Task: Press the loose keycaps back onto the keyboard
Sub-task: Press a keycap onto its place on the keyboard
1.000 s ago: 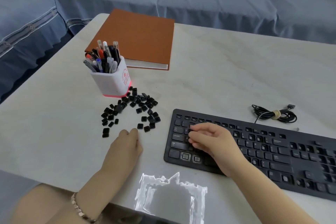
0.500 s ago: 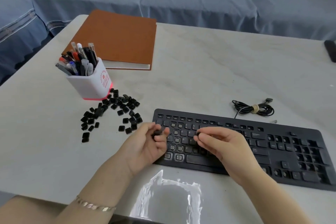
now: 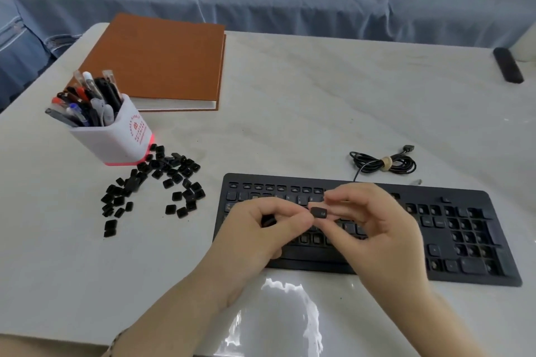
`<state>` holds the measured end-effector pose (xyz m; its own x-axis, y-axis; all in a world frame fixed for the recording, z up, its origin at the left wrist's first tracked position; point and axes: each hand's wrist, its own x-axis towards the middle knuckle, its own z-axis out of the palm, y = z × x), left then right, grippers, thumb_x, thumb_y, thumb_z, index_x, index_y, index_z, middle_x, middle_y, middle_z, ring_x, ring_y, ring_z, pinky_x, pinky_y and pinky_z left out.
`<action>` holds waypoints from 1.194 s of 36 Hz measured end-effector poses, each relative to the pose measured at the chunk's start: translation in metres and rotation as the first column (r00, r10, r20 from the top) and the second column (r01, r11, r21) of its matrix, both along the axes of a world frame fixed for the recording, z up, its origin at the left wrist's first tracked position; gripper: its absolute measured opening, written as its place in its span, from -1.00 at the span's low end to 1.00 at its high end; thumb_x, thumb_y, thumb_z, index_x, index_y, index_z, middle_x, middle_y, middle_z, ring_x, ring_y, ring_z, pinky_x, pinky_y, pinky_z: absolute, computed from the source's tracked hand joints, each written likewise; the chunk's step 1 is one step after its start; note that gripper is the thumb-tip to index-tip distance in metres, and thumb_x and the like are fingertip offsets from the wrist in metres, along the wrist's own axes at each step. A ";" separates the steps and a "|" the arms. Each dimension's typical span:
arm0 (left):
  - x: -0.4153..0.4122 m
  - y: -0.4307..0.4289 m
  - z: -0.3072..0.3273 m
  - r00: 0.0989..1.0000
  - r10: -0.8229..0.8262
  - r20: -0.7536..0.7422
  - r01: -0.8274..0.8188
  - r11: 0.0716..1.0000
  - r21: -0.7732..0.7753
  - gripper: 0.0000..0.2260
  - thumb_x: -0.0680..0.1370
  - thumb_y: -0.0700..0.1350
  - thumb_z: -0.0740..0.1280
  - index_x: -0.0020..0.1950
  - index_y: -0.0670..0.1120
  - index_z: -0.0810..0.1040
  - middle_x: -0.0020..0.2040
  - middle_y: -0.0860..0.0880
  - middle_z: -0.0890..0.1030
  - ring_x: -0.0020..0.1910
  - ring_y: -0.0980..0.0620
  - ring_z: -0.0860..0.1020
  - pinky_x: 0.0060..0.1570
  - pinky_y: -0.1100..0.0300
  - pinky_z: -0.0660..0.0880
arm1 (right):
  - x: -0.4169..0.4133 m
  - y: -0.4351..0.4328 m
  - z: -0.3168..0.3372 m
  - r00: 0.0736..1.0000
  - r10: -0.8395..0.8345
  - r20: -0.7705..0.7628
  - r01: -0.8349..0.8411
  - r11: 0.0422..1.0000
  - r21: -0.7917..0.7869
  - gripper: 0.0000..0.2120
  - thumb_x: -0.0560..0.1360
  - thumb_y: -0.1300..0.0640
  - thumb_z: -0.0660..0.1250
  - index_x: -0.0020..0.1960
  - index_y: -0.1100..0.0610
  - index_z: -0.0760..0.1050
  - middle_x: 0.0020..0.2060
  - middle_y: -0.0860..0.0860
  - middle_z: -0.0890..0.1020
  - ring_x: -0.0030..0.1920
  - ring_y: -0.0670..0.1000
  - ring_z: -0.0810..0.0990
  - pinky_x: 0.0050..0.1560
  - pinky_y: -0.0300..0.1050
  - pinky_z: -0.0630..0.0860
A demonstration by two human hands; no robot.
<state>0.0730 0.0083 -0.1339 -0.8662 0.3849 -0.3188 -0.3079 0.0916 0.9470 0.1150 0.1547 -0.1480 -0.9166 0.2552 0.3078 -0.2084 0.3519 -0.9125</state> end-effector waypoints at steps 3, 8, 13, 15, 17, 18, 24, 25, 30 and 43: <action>0.002 0.001 0.000 1.000 -0.007 -0.029 0.007 1.000 0.006 -0.88 0.28 0.04 0.44 -0.28 0.02 0.69 -0.42 0.06 0.42 -0.43 0.16 0.35 -0.38 0.33 0.34 | 0.000 0.002 0.000 0.999 0.017 -0.044 -0.013 0.997 0.082 -0.70 0.29 0.19 0.47 -0.06 -0.08 0.52 -0.10 -0.21 0.59 -0.14 -0.17 0.64 -0.10 -0.35 0.53; 0.002 0.004 -0.004 0.999 0.026 -0.023 -0.026 1.000 -0.012 -0.89 0.41 -0.15 0.44 -0.31 -0.01 0.69 -0.47 0.09 0.40 -0.50 0.18 0.32 -0.45 0.36 0.31 | 0.001 0.006 -0.003 0.993 0.039 -0.111 -0.020 0.985 0.171 -0.68 0.31 0.23 0.46 -0.01 -0.03 0.51 -0.12 -0.18 0.57 -0.15 -0.16 0.63 -0.12 -0.23 0.57; 0.002 0.008 -0.007 0.998 0.035 -0.045 -0.037 0.999 -0.035 -0.86 0.42 -0.16 0.43 -0.34 -0.01 0.68 -0.40 -0.06 0.39 -0.51 0.13 0.28 -0.46 0.34 0.27 | 0.002 0.011 -0.006 0.990 0.109 -0.085 -0.089 0.975 0.205 -0.77 0.36 0.10 0.41 0.02 -0.03 0.53 -0.11 -0.19 0.59 -0.14 -0.15 0.62 -0.10 -0.30 0.55; 0.002 0.010 -0.010 0.997 0.028 -0.075 -0.033 0.998 -0.062 -0.85 0.42 -0.16 0.43 -0.35 0.01 0.67 -0.39 -0.08 0.40 -0.50 0.14 0.30 -0.44 0.36 0.27 | 0.004 0.012 -0.008 0.993 0.115 -0.022 -0.109 0.979 0.170 -0.78 0.36 0.05 0.41 0.00 -0.06 0.54 -0.13 -0.18 0.62 -0.14 -0.16 0.63 -0.10 -0.30 0.55; 0.002 0.012 -0.014 0.994 0.020 -0.110 -0.030 0.995 -0.094 -0.83 0.43 -0.17 0.42 -0.35 0.01 0.67 -0.42 -0.02 0.41 -0.50 0.19 0.33 -0.42 0.42 0.28 | 0.005 0.014 -0.010 0.993 0.107 0.045 -0.112 0.982 0.153 -0.75 0.33 0.05 0.45 -0.01 -0.09 0.56 -0.11 -0.19 0.62 -0.16 -0.18 0.63 -0.10 -0.36 0.53; 0.003 0.012 -0.016 0.992 0.013 -0.122 -0.027 0.993 -0.115 -0.83 0.44 -0.18 0.42 -0.35 -0.01 0.67 -0.44 0.01 0.41 -0.50 0.21 0.34 -0.42 0.44 0.28 | 0.006 0.015 -0.011 0.992 0.100 0.074 -0.111 0.981 0.158 -0.76 0.32 0.11 0.48 -0.05 -0.10 0.58 -0.10 -0.21 0.62 -0.18 -0.20 0.62 -0.12 -0.40 0.51; 0.006 0.017 -0.027 0.997 -0.012 -0.077 -0.003 0.981 -0.194 -0.90 0.49 -0.15 0.39 -0.22 -0.03 0.66 -0.48 0.21 0.48 -0.45 0.31 0.41 -0.32 0.40 0.32 | 0.010 0.020 -0.029 0.940 0.100 0.327 -0.126 0.990 0.059 -0.56 0.33 0.37 0.46 -0.12 -0.19 0.55 -0.19 -0.21 0.59 -0.19 -0.19 0.58 -0.13 -0.43 0.48; 0.007 0.018 -0.030 0.998 0.006 -0.057 -0.018 0.978 -0.209 -0.89 0.51 -0.14 0.36 -0.19 -0.03 0.65 -0.48 0.23 0.48 -0.45 0.32 0.42 -0.28 0.36 0.32 | 0.011 0.022 -0.033 0.932 0.088 0.352 -0.119 0.991 0.065 -0.56 0.35 0.37 0.45 -0.11 -0.19 0.55 -0.22 -0.16 0.58 -0.18 -0.20 0.57 -0.12 -0.43 0.47; 0.003 0.017 -0.047 0.992 0.096 0.083 -0.071 0.962 -0.262 -0.75 0.57 -0.27 0.17 -0.07 -0.03 0.61 -0.54 0.17 0.37 -0.51 0.19 0.31 -0.34 0.28 0.31 | 0.012 0.035 -0.044 0.876 -0.021 0.481 -0.017 0.997 0.075 -0.68 0.41 0.31 0.42 -0.19 -0.14 0.56 -0.14 -0.13 0.51 -0.26 -0.24 0.56 -0.17 -0.51 0.42; -0.005 0.010 -0.059 0.988 0.153 -0.034 -0.157 0.969 -0.190 -0.81 0.62 -0.26 0.15 -0.03 -0.11 0.55 -0.22 -0.07 0.57 -0.46 0.23 0.47 -0.42 0.38 0.41 | 0.002 0.065 -0.033 0.845 -0.137 0.517 0.176 0.984 -0.026 -0.82 0.37 0.33 0.44 -0.23 0.05 0.62 -0.43 0.01 0.59 -0.43 -0.18 0.50 -0.33 -0.51 0.39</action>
